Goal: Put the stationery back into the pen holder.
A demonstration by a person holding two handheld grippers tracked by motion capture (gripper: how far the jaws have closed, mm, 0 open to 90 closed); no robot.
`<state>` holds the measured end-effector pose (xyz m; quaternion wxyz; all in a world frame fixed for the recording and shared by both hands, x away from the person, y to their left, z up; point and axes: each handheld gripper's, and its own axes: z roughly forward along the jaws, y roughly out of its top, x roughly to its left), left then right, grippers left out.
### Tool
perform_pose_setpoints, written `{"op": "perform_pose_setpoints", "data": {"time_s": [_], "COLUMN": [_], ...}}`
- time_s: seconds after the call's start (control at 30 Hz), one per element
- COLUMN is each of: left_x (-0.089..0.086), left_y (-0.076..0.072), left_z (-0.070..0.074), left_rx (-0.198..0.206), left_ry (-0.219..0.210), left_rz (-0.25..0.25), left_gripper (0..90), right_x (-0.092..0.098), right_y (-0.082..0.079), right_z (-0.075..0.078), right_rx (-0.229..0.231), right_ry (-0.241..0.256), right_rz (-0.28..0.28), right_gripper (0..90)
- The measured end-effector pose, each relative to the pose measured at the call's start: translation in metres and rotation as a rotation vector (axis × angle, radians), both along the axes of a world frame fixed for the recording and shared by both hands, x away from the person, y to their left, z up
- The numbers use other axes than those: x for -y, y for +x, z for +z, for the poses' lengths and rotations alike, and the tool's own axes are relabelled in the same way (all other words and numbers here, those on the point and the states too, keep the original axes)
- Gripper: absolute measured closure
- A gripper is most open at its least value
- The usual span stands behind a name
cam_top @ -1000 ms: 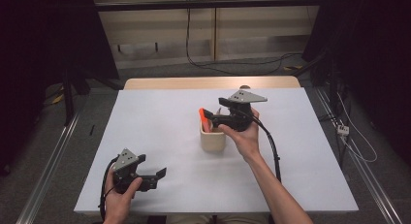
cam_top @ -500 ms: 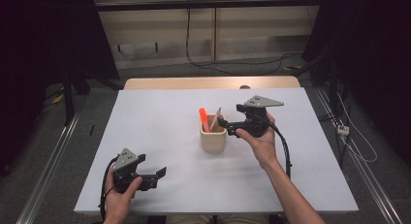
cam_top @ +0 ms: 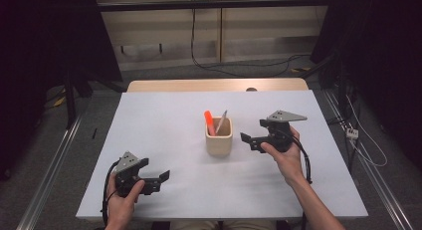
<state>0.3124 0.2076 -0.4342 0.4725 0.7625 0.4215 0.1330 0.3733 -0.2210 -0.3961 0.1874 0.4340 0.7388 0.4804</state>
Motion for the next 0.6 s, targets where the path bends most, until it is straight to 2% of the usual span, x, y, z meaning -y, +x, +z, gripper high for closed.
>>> {"op": "perform_pose_setpoints", "data": {"time_s": [0.23, 0.33, 0.47, 0.6], "left_x": [0.0, 0.0, -0.001, -0.001], "left_y": [0.0, 0.0, -0.001, -0.002], "left_z": [0.001, 0.001, 0.001, 0.002], "left_rx": [0.004, 0.009, 0.014, 0.016], "left_ry": [0.004, -0.003, -0.007, -0.009], "left_rz": [0.005, 0.007, 0.009, 0.011], "left_gripper": [6.8, 6.8, 6.8, 6.8], "right_x": [0.016, 0.025, 0.037, 0.047], "right_y": [-0.013, -0.022, -0.036, -0.049], "right_z": [-0.01, -0.019, -0.03, -0.037], "right_rx": [-0.029, -0.04, -0.032, -0.037], "right_ry": [-0.046, -0.087, -0.1, -0.098], "right_rz": [-0.06, -0.099, -0.147, -0.169], "right_gripper": [8.1, 8.3, 9.3, 9.4]}}
